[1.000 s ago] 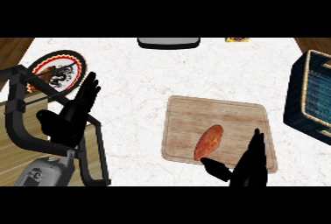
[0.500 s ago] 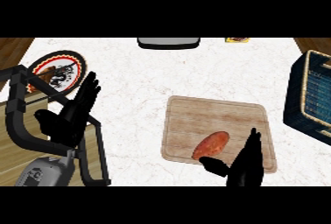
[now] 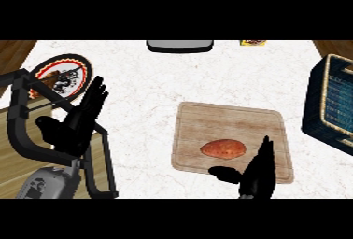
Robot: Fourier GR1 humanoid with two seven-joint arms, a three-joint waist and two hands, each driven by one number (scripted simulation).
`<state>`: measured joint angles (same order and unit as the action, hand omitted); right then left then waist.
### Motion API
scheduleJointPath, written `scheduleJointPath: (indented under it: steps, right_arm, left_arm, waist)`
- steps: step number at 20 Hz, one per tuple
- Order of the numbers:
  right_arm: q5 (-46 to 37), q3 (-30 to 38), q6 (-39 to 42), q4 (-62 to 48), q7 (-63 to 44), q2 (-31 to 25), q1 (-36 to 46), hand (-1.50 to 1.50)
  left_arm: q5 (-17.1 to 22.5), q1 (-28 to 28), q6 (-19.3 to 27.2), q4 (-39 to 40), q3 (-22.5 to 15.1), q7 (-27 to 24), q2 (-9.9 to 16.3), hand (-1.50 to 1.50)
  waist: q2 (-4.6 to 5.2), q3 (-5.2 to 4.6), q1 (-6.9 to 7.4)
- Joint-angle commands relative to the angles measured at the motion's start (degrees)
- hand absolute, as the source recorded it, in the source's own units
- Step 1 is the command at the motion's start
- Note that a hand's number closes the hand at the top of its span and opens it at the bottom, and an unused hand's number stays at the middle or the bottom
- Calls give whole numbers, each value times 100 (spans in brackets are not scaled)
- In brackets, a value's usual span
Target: Pick the sweet potato from the cutting board and place it in the basket
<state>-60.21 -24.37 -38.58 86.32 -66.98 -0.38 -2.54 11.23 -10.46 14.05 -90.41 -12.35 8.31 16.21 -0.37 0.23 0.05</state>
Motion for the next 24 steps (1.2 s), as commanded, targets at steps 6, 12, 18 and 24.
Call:
scheduleJointPath:
  steps: [6,12,18,24]
  right_arm:
    - [883,-425,-14,-705,-400,34,566,150]
    - [1096,-542,-420,-994,21,30,405,150]
    - [1397,-666,-56,-828,817,-109,394,150]
    - [1785,-2714,981,-267,2800,-1149,-19,150]
  left_arm:
    - [-172,-189,171,575,654,37,469,0]
    - [-39,28,8,428,760,14,657,0]
    - [-95,6,122,354,700,80,582,0]
    - [-197,-188,128,341,236,83,328,0]
  waist:
    - [84,-20,98]
    - [71,-21,119]
    - [57,-19,92]
    - [95,9,497]
